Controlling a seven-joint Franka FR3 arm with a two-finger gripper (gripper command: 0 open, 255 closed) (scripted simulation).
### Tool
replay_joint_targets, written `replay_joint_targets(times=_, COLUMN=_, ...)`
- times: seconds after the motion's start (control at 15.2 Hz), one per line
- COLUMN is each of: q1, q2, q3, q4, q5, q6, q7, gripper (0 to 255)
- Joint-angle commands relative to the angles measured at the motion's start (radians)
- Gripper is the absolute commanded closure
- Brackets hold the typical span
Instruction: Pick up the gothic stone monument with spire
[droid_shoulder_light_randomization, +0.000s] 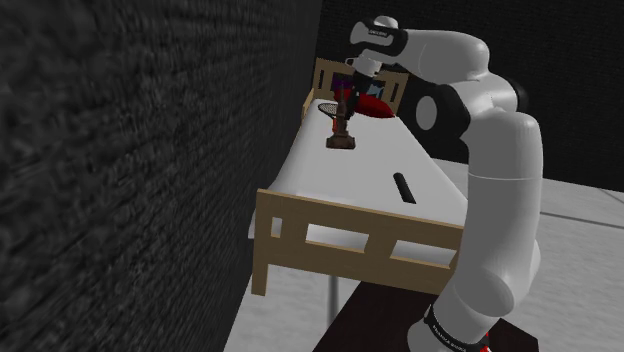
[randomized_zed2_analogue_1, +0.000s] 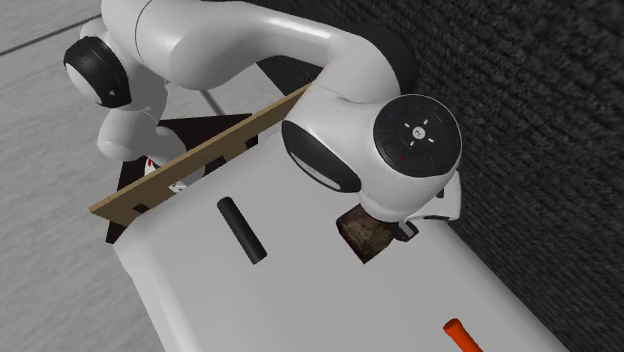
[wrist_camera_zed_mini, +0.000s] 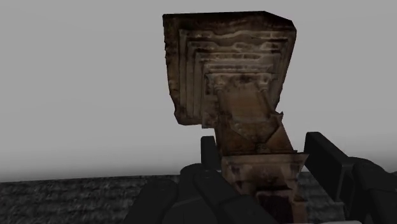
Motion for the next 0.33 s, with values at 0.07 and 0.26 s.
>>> replay_joint_targets(times=0.07, q1=-0.013, q2=0.014, q3=0.001, q4=0.063, q5=0.006, q6=-0.048, q7=0.010, gripper=255)
replay_joint_targets(times=0.26, q1=-0.020, q2=0.022, q3=0.002, q4=0.092, q5=0.010, q6=-0.068, q7=0.013, gripper=255)
